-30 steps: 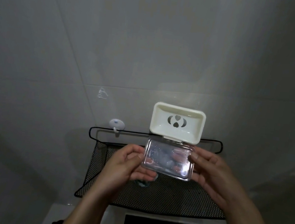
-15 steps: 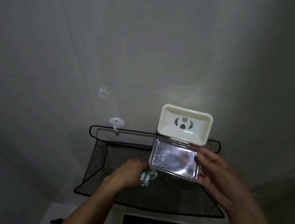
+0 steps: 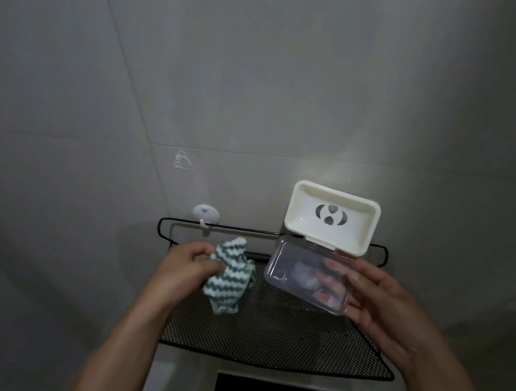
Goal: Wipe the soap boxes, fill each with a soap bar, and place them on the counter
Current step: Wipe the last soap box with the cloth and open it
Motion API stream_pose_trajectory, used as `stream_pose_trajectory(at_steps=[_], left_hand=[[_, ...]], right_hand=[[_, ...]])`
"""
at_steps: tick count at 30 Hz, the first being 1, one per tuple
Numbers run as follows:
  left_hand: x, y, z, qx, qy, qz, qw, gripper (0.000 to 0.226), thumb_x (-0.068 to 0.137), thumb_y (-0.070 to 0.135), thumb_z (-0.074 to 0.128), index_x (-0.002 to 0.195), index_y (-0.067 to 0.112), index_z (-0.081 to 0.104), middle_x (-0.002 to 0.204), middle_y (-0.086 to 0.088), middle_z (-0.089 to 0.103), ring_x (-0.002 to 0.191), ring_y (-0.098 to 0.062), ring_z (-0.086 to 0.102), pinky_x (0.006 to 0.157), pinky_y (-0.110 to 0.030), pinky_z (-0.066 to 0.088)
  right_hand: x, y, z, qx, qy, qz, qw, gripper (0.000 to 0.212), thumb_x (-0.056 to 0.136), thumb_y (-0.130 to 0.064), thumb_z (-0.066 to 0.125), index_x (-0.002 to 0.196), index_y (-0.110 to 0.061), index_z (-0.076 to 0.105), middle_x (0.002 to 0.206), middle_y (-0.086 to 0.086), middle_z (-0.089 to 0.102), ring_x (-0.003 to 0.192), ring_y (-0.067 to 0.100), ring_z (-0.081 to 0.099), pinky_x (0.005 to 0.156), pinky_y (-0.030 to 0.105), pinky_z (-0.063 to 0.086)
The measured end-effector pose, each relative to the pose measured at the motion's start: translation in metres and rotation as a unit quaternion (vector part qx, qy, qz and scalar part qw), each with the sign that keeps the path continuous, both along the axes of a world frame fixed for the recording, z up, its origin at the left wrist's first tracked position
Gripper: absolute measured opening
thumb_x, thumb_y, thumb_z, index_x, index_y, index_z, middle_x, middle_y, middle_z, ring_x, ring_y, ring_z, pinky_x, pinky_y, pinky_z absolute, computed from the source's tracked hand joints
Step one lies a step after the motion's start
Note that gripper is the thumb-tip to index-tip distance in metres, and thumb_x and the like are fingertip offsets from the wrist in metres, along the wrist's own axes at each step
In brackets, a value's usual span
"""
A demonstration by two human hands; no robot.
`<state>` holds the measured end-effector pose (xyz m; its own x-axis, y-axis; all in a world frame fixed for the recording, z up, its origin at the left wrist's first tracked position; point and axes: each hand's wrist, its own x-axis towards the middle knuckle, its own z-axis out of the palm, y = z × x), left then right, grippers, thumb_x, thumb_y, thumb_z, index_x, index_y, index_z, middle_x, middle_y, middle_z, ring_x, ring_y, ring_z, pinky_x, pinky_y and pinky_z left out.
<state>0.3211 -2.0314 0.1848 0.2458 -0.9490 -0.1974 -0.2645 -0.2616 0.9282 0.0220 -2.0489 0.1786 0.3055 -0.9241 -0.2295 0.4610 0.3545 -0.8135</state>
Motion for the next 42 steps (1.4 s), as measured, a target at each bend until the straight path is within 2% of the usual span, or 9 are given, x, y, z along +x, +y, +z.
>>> stream_pose_trajectory(at_steps=[4,8,14,17,21,27,32,38,42], left_hand=[[-0.002,0.010,0.034,-0.108,0.018,0.041,0.993,0.007,0.072,0.014,0.071,0.079,0.015,0.070,0.078,-0.003,0.076,0.072,-0.018,0.071,0.068,-0.032,0.055],[-0.020,0.017,0.053,-0.186,-0.041,0.039,0.981,0.013,0.069,0.022,0.069,0.082,0.022,0.068,0.080,0.007,0.074,0.071,-0.007,0.070,0.060,-0.022,0.055],[-0.060,0.017,0.045,-0.244,-0.250,0.029,0.937,0.017,0.083,0.022,0.072,0.096,0.022,0.061,0.101,0.010,0.058,0.088,-0.007,0.058,0.074,-0.027,0.052],[-0.080,0.018,0.041,-0.254,-0.395,0.007,0.883,0.028,0.088,0.023,0.070,0.113,0.018,0.060,0.109,0.005,0.061,0.097,-0.013,0.053,0.083,-0.027,0.046],[-0.097,0.019,0.037,-0.240,-0.478,-0.015,0.845,0.022,0.093,0.022,0.060,0.115,0.018,0.065,0.114,0.003,0.067,0.104,-0.019,0.053,0.090,-0.035,0.043],[-0.105,0.014,0.038,-0.171,-0.382,-0.050,0.907,0.025,0.099,0.016,0.045,0.117,0.018,0.062,0.117,-0.001,0.063,0.109,-0.020,0.048,0.097,-0.033,0.035],[-0.109,0.020,0.047,-0.176,-0.319,-0.115,0.924,0.029,0.097,0.013,0.049,0.122,0.021,0.063,0.116,-0.003,0.065,0.114,-0.020,0.048,0.102,-0.035,0.034],[-0.102,0.020,0.052,-0.136,-0.187,-0.194,0.953,0.034,0.088,0.000,0.048,0.106,0.027,0.058,0.109,-0.003,0.059,0.108,-0.022,0.051,0.096,-0.043,0.045],[-0.099,0.016,0.054,-0.093,-0.135,-0.223,0.961,0.035,0.083,0.009,0.051,0.100,0.039,0.051,0.114,0.000,0.059,0.108,-0.026,0.054,0.093,-0.050,0.049]], right_hand=[[0.010,-0.003,0.001,-0.009,0.008,0.001,1.000,0.035,0.082,-0.009,0.067,0.115,0.001,0.070,0.123,0.020,0.069,0.111,0.035,0.069,0.080,0.043,0.062],[0.024,-0.005,0.003,-0.014,0.000,-0.009,1.000,0.041,0.083,-0.006,0.063,0.123,0.005,0.062,0.121,0.022,0.070,0.109,0.035,0.070,0.078,0.040,0.062],[0.043,-0.006,0.003,-0.011,-0.008,-0.028,1.000,0.054,0.085,-0.004,0.062,0.136,0.006,0.051,0.118,0.023,0.070,0.111,0.037,0.068,0.088,0.045,0.059],[0.049,-0.003,0.004,-0.029,-0.007,-0.036,0.999,0.048,0.087,-0.006,0.063,0.133,0.006,0.055,0.118,0.023,0.071,0.109,0.035,0.070,0.089,0.044,0.058],[0.052,-0.002,0.006,-0.054,-0.014,-0.048,0.997,0.039,0.082,-0.010,0.067,0.119,0.002,0.066,0.114,0.022,0.073,0.101,0.031,0.073,0.085,0.041,0.061],[0.052,-0.003,0.002,-0.056,0.014,-0.052,0.997,0.039,0.083,-0.010,0.064,0.120,0.003,0.064,0.112,0.022,0.073,0.097,0.028,0.074,0.084,0.040,0.061],[0.049,-0.005,0.001,-0.041,0.008,-0.042,0.998,0.037,0.089,-0.009,0.059,0.123,0.001,0.064,0.105,0.019,0.075,0.086,0.020,0.074,0.068,0.031,0.061],[0.045,-0.005,0.006,-0.035,0.007,-0.005,0.999,0.034,0.097,-0.017,0.051,0.125,-0.001,0.063,0.117,0.021,0.072,0.103,0.027,0.073,0.072,0.041,0.062],[0.043,-0.006,0.007,-0.021,-0.007,-0.007,1.000,0.033,0.103,-0.022,0.046,0.121,-0.001,0.065,0.118,0.022,0.071,0.106,0.033,0.071,0.074,0.047,0.061]])
